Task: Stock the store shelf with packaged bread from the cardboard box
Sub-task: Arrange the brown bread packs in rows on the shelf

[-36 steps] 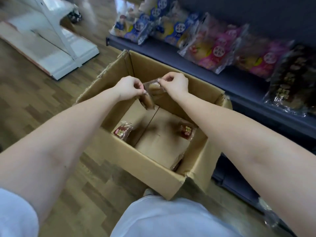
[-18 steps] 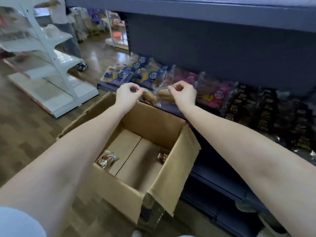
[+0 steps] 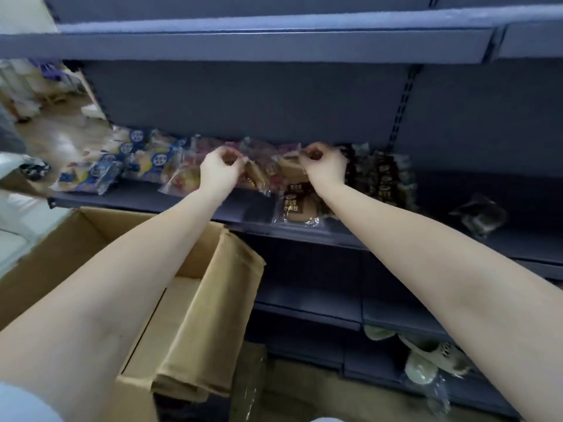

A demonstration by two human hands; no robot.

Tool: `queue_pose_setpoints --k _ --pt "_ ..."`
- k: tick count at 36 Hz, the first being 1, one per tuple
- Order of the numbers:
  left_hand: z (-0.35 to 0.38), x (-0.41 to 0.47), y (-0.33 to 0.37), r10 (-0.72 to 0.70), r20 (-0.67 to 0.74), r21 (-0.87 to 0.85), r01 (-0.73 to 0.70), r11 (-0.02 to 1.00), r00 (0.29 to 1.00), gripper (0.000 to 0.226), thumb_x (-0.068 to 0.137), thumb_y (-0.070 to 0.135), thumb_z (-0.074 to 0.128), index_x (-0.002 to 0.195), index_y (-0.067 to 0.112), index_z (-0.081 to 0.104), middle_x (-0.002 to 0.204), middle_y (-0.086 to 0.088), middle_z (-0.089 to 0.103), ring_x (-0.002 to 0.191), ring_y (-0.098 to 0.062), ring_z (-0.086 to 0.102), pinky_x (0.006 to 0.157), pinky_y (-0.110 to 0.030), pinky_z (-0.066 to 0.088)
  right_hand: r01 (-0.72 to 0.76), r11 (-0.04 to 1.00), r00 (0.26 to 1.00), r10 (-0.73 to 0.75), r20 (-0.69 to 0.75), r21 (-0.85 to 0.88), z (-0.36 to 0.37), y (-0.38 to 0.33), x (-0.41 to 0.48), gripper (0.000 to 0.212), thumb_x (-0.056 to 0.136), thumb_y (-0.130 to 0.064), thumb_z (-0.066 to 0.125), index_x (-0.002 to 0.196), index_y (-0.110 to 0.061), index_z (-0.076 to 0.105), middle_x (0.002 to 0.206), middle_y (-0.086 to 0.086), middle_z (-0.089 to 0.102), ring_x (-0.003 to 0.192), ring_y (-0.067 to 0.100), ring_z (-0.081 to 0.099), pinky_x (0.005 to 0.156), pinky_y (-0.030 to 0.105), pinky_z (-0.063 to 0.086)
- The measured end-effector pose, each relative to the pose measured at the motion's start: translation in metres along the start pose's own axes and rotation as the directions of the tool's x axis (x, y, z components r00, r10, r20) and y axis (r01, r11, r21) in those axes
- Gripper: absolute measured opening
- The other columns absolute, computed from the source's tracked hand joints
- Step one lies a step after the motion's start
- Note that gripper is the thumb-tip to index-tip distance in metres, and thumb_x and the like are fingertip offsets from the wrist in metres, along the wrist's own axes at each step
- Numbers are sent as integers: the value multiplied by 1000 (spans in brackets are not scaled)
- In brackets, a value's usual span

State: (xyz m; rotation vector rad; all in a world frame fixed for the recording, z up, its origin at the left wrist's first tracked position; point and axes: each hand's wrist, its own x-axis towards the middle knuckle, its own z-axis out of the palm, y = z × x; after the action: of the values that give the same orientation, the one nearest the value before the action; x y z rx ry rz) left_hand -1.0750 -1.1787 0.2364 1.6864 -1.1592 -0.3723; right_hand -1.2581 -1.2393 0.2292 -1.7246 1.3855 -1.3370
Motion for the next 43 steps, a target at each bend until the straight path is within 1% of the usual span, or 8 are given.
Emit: queue_pose_setpoints --k 2,5,8,12,22,29,36,43 --pt "21 2 16 11 24 -34 -10 999 1000 4 86 17 68 87 17 64 88 -3 67 87 -20 64 77 -26 50 -15 1000 999 15 -35 -5 -24 9 5 17 84 -26 68 88 -10 71 86 4 71 80 15 63 65 17 39" --pt "57 4 37 -14 84 -102 23 995 996 6 84 11 66 89 15 66 96 -8 70 88 -24 67 73 -26 55 -46 998 997 43 -65 -43 -63 23 10 16 87 -24 65 93 -10 69 89 1 69 79 11 59 66 13 37" --pt "99 2 55 -30 142 -154 52 987 989 6 82 20 69 87 18 66 100 -10 71 94 -29 67 81 -36 56 -74 995 992 68 -103 -63 -104 42 11 12 87 -22 64 92 -12 69 88 -1 69 83 13 62 70 17 41" --pt "155 -24 85 62 207 -173 -26 985 976 9 86 20 68 81 18 61 97 -1 67 100 -21 63 92 -31 49 -113 988 979 93 -180 -105 -160 68 7 14 86 -23 66 94 -12 70 93 1 70 84 11 60 73 15 38" --pt "265 -87 140 55 477 -152 21 988 877 8 92 25 63 90 19 57 112 -4 63 109 -21 57 87 -24 42 -293 938 908 211 -363 -187 -276 127 -11 17 86 -19 62 99 -10 69 98 5 70 96 20 62 72 16 38" --pt "307 -107 143 57 604 -83 -9 997 795 13 93 25 61 93 14 55 100 -2 58 97 -16 52 84 -22 39 -407 906 838 320 -443 -116 -298 163 -21 15 90 -18 56 100 -10 66 92 5 65 82 14 53 61 11 32" --pt "332 -89 142 74 628 -48 -56 997 775 12 92 22 61 91 12 53 89 0 57 91 -15 52 79 -22 36 -393 913 812 289 -507 -109 -291 173 -18 15 91 -15 58 101 -7 65 96 7 68 87 15 58 69 14 38" --pt "363 -67 146 125 677 -103 -74 992 725 13 89 20 65 81 14 56 88 -3 60 92 -19 57 84 -28 42 -411 894 778 243 -579 -177 -287 185 22 11 90 -8 56 97 -8 65 95 8 68 85 18 59 64 13 34"
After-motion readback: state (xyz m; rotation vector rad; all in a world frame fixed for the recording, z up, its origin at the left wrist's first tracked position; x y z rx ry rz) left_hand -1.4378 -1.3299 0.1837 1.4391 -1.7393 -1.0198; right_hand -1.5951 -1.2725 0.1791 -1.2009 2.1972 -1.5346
